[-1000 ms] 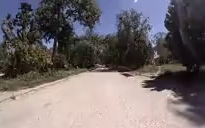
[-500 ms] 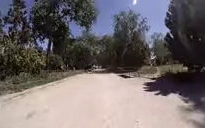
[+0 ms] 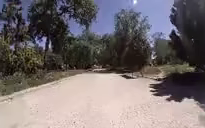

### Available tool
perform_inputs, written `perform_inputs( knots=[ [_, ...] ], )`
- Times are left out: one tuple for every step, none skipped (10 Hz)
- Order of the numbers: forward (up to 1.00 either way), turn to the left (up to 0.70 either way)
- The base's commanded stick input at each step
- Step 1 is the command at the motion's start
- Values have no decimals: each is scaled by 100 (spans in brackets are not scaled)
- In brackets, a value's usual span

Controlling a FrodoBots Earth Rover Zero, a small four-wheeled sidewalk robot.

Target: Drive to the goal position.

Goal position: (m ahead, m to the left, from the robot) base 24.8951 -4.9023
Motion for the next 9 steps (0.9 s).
perform_inputs(
  knots=[
    [70,1],
    [70,1],
    [70,1],
    [70,1],
    [70,-16],
    [70,-20],
    [70,-5],
    [70,1],
    [70,1]
  ],
)
